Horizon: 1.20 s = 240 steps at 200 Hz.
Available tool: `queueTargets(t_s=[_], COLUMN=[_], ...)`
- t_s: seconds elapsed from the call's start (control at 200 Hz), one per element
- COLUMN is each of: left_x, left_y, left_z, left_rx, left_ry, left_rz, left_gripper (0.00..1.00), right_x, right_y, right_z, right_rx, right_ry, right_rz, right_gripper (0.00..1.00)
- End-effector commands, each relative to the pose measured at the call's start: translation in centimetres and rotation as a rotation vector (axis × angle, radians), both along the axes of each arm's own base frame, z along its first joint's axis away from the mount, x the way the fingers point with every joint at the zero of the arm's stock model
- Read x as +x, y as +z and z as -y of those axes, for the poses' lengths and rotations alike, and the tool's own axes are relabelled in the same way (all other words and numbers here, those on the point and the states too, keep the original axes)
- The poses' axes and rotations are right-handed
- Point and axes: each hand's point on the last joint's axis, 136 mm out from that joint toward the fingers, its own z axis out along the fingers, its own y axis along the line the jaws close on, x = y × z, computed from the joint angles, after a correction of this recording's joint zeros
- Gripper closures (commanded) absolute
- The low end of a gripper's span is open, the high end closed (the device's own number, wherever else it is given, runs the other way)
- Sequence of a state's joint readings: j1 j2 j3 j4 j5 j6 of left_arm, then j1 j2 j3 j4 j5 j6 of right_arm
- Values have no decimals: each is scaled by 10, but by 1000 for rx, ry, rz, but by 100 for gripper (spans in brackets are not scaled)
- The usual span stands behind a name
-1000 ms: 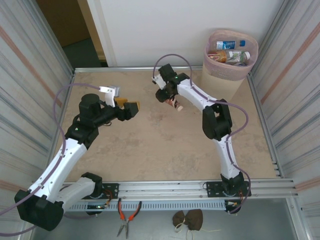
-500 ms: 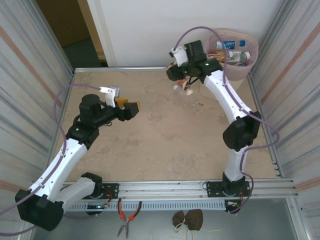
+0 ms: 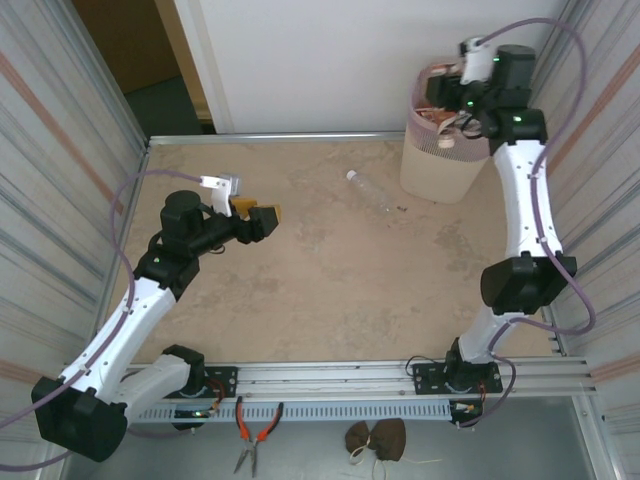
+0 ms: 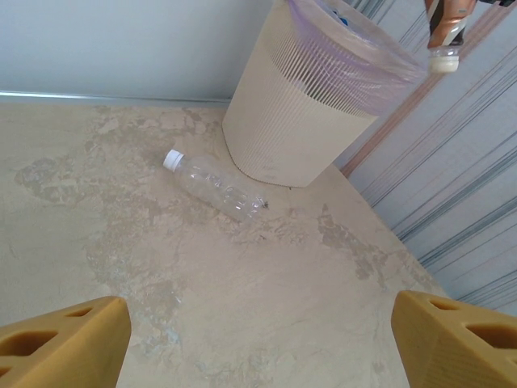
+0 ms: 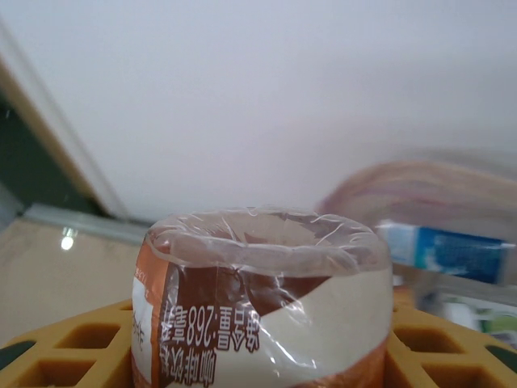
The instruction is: Put the plastic bottles in the bin
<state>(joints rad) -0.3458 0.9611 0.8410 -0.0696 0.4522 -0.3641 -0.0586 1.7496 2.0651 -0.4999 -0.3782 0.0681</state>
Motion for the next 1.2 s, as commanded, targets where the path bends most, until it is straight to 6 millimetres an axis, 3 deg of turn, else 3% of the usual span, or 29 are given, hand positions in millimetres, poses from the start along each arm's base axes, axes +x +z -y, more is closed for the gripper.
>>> queueTargets(t_s=[0.0,0.185,0.341,0.566,0.757,0.917,1.042,1.197], left_x=[-1,0,2,3,4,5,5,4], left_y=[11,10,8,6,5,5,6,8], left_z=[-1,-2,-4,-7,-10,-9,-8,-9], left_rx=[-13,-8,-5,-4,-8,-11,-18,-20], left_ry=[-10,-9,-1,8,11,3,-1,2], left_rz=[43,43,38,32,28,25,24,29], left_gripper=[16,16,16,15,15,16,16,15], right_x=[-2,28,55,75,70,64,61,54], right_y=[51,45,20,-36,-88,-120,-124,-92], right_z=[23,78,100,113,119,122,125,124], right_rx=[128,182,180,136,89,67,58,53], right_ry=[-27,-149,-197,-241,-292,-310,-325,-332], right_rz=[131,148,111,2,-102,-174,-193,-137], right_gripper=[55,58,59,61,61,59,48,38])
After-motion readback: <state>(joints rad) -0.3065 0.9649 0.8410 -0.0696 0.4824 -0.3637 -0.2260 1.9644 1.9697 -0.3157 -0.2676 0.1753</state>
